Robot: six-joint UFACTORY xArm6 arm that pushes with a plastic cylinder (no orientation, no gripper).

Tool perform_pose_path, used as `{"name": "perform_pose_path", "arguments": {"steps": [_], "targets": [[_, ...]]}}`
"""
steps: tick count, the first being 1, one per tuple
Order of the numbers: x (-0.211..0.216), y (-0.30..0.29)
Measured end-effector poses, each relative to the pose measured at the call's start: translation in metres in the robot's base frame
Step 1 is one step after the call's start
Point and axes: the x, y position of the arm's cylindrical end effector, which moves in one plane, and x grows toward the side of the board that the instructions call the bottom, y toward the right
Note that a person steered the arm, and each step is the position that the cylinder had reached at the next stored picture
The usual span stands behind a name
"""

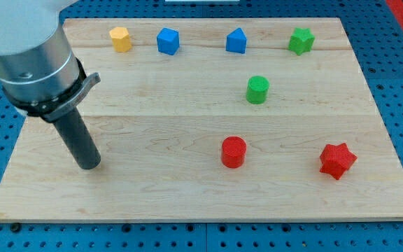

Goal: Slide the yellow heart to the left side of the yellow hexagon

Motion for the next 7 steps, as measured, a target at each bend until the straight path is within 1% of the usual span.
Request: {"name": "perform_pose_path", "arguments": {"steps": [2,3,5,6,7], "targets": [[-0.027,0.000],[-0.032,0.000],[-0.029,0.000],[-0.013,-0.001],[-0.036,0.013]]}}
